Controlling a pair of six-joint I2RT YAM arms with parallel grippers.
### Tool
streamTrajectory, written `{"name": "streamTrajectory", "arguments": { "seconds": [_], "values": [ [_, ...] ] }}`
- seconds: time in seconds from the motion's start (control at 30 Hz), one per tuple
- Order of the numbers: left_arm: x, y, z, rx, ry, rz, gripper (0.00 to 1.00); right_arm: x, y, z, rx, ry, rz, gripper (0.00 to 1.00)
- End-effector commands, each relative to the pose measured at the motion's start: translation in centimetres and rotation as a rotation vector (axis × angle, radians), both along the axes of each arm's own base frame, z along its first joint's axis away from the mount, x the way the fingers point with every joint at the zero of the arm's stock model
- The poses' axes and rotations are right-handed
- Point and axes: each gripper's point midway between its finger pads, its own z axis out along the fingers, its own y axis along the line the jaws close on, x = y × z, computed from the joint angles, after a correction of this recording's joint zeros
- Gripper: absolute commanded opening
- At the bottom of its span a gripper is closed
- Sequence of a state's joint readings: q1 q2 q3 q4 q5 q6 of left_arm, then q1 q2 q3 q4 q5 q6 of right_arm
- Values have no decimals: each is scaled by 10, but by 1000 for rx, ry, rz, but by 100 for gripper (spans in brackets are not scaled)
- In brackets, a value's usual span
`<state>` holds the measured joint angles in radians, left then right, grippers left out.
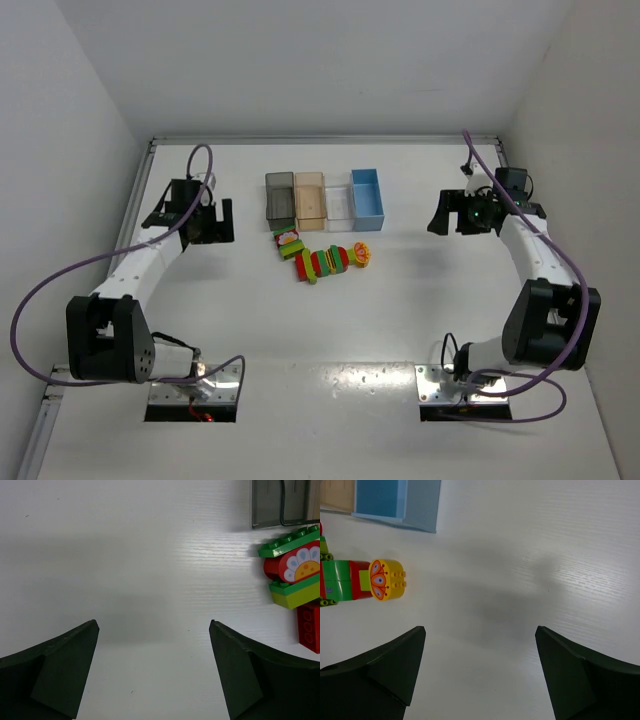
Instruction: Sort the legos into containers by color
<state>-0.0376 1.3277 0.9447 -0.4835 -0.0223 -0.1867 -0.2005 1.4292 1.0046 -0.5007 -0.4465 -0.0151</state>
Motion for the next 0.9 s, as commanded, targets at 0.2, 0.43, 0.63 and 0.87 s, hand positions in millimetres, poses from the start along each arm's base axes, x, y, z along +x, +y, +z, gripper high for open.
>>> {"name": "streamTrajectory", "arguments": {
  "seconds": [0.2,0.43,0.63,0.87],
  "values": [
    [27,-105,91,-108,-241,-536,96,5,-2,10,-23,-48,16,91],
    [-5,-245,113,-81,-225,-1094,97,-4,0,10,-30,-50,42,91],
    [-30,-309,81,48,-163,-1390,97,-15,1,12,-47,-51,62,91],
    [-18,-339,40,122,-106,-1435,96,-26,-3,6,-44,-36,42,91]
  ]
}}
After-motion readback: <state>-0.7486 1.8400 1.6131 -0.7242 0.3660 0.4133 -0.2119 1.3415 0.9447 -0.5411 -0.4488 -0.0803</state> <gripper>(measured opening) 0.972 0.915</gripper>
